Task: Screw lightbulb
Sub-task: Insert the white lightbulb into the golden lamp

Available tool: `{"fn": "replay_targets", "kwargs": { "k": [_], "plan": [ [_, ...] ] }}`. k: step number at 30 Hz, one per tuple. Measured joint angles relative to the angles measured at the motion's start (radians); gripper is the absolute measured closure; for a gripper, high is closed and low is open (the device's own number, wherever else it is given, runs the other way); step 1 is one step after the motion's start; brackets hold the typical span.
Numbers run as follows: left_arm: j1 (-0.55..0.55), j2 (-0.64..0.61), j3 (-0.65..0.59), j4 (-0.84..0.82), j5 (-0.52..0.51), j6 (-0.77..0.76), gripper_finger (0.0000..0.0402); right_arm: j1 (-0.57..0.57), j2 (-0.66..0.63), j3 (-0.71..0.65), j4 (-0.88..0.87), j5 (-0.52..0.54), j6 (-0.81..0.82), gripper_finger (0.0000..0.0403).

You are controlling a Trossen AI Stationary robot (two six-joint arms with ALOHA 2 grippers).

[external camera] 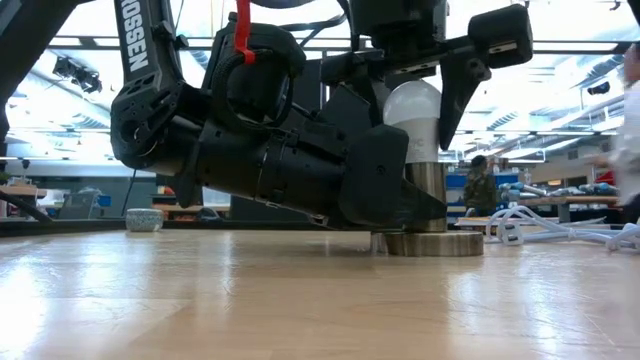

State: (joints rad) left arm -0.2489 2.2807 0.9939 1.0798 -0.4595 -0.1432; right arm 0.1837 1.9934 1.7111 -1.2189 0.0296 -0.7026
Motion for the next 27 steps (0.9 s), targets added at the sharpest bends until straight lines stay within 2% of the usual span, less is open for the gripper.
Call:
{"fn": "replay_targets", "kwargs": {
  "k": [5,18,27],
  "plan": [
    [0.0,0.0,0.0,0.0,0.0,0.0,0.0208,0.0,0.0,0.0,0.003,-0.005,0.14,0.013],
    [-0.001,0.0,0.0,0.0,0.005,-0.016,0.0208,0.0,0.001,0.0,0.013,-0.014,0.645,0.0123],
    [-0.001,0.0,-0.001,-0.001,0.008,-0.017,0.0208,0.0,0.001,-0.001,0.016,-0.019,1.172,0.0122]
  ]
}}
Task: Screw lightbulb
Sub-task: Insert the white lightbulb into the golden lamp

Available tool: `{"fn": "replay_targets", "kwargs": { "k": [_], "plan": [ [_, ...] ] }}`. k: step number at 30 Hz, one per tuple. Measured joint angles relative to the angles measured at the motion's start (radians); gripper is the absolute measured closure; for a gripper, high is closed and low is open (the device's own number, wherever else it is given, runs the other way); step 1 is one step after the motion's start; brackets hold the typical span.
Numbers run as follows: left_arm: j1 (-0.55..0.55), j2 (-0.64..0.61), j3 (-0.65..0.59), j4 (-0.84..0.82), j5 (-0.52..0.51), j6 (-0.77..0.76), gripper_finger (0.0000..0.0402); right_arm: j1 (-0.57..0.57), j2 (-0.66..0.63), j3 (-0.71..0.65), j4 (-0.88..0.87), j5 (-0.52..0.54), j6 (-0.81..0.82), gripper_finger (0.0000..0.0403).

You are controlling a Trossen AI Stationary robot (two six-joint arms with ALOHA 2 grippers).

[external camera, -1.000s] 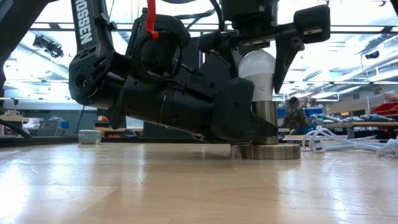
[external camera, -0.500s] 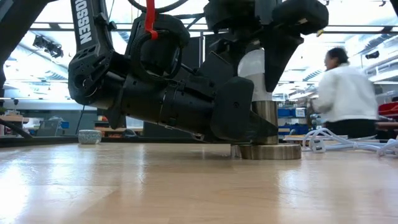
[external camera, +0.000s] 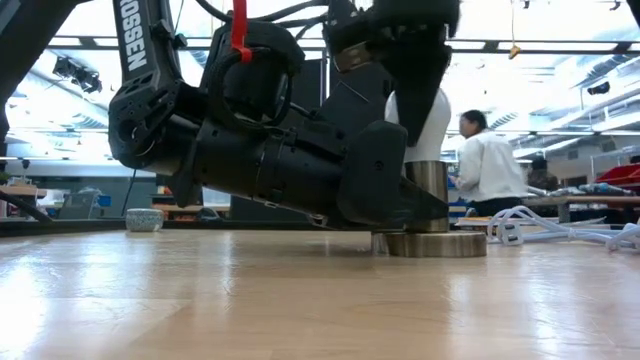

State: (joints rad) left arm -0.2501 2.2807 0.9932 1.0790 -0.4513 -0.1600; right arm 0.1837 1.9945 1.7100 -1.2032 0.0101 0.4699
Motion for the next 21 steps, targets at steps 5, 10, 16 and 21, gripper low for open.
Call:
{"fn": "replay_targets", "kwargs": {
  "k": [5,10,16,21],
  "plan": [
    [0.0,0.0,0.0,0.0,0.001,0.0,0.0208,0.0,0.0,0.0,0.006,0.0,0.222,0.0122],
    [0.0,0.0,0.0,-0.001,0.001,0.0,0.0208,-0.008,0.0,0.0,0.008,0.0,0.394,0.0122],
    [0.0,0.0,0.0,0.0,-0.001,0.0,0.0208,-0.016,0.0,0.0,0.009,-0.001,0.525,0.0122],
    [0.0,0.0,0.0,0.0,-0.006,-0.001,0.0208,-0.016,0.0,0.0,0.008,-0.001,0.544,0.0121]
  ]
}}
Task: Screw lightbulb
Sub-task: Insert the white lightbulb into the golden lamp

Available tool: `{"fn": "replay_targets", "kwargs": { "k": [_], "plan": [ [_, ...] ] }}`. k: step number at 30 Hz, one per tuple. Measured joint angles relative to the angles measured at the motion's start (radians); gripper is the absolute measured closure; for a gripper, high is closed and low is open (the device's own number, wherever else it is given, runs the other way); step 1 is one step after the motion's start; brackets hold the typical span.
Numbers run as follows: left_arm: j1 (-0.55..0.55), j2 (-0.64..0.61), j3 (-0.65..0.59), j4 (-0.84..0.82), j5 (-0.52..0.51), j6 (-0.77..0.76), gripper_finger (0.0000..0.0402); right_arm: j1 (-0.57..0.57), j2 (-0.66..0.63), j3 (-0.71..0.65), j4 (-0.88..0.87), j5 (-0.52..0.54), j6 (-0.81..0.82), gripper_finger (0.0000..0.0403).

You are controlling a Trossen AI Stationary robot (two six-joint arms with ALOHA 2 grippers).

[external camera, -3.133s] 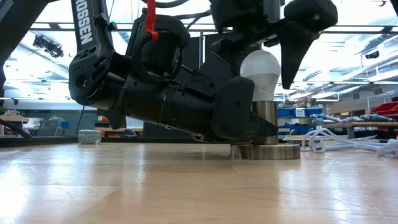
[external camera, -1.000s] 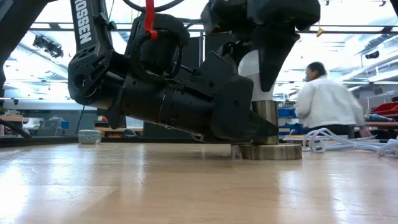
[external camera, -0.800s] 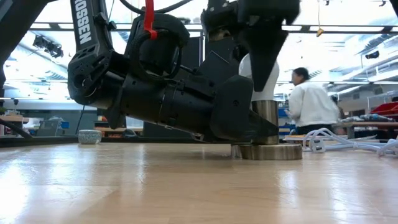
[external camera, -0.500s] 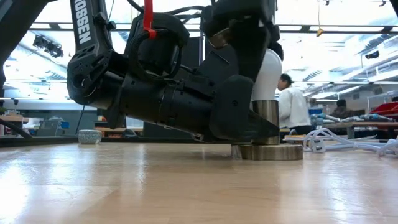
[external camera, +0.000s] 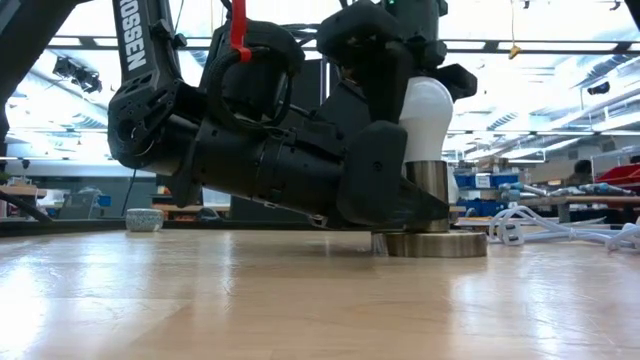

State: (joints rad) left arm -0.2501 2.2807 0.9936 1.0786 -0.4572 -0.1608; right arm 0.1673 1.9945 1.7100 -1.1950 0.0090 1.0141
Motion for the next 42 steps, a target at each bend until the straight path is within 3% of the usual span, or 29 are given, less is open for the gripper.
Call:
{"fn": "replay_targets", "kwargs": {
  "k": [7,14,21,29,36,42],
  "plan": [
    [0.001,0.0,0.0,0.0,-0.013,-0.004,0.0208,-0.001,0.0,0.0,-0.002,0.017,-0.089,0.0113],
    [0.001,0.0,0.0,-0.001,-0.012,-0.004,0.0208,0.0,0.0,0.0,-0.004,-0.033,-0.289,0.0067],
    [0.002,0.0,0.001,-0.001,-0.006,-0.004,0.0208,0.007,0.0,0.001,-0.002,-0.04,-0.835,0.0026],
    [0.002,0.0,0.001,-0.001,-0.005,-0.003,0.0208,0.021,0.0,0.001,-0.004,-0.031,-1.478,0.0029],
    [0.002,0.0,0.001,-0.002,-0.003,-0.002,0.0208,0.03,0.0,0.001,-0.018,0.052,-1.751,0.0031],
    [0.002,0.0,0.001,-0.001,-0.003,-0.001,0.0208,0.03,0.0,0.001,-0.018,0.055,-1.845,0.0035]
  ]
}}
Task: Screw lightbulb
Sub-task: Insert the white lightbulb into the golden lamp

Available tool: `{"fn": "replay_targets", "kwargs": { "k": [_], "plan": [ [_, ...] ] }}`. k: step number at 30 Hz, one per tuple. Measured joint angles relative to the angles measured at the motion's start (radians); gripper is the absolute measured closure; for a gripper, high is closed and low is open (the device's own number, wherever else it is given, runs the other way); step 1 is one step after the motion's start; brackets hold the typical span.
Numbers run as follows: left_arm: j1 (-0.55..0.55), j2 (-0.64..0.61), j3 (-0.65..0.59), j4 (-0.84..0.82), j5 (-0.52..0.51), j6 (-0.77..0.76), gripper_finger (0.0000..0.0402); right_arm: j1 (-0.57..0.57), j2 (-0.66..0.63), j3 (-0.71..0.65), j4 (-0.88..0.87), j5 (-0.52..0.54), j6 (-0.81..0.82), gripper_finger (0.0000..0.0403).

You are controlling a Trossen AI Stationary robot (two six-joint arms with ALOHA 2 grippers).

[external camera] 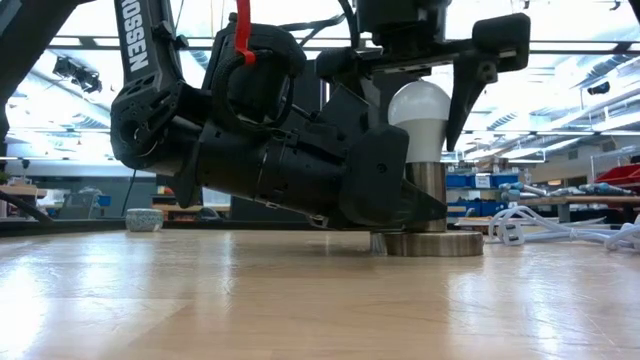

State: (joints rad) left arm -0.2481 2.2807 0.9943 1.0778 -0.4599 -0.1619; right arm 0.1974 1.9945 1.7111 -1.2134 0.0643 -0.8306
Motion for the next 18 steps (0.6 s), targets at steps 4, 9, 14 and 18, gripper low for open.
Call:
{"fn": "replay_targets", "kwargs": {
  "k": [4,9,14,18],
  "plan": [
    [0.0,0.0,0.0,0.0,0.0,0.0,0.0208,0.0,0.0,0.0,-0.003,0.0,-0.04,0.0062],
    [0.0,0.0,-0.002,0.0,-0.001,0.0,0.0208,0.0,0.0,0.0,-0.007,-0.005,-0.063,0.0109],
    [0.0,0.0,-0.002,0.0,-0.001,0.001,0.0208,0.003,0.0,0.0,-0.009,-0.006,-0.042,0.0138],
    [0.0,0.0,-0.002,0.0,0.004,0.004,0.0208,0.004,0.0,0.0,-0.008,-0.006,0.043,0.0137]
  ]
}}
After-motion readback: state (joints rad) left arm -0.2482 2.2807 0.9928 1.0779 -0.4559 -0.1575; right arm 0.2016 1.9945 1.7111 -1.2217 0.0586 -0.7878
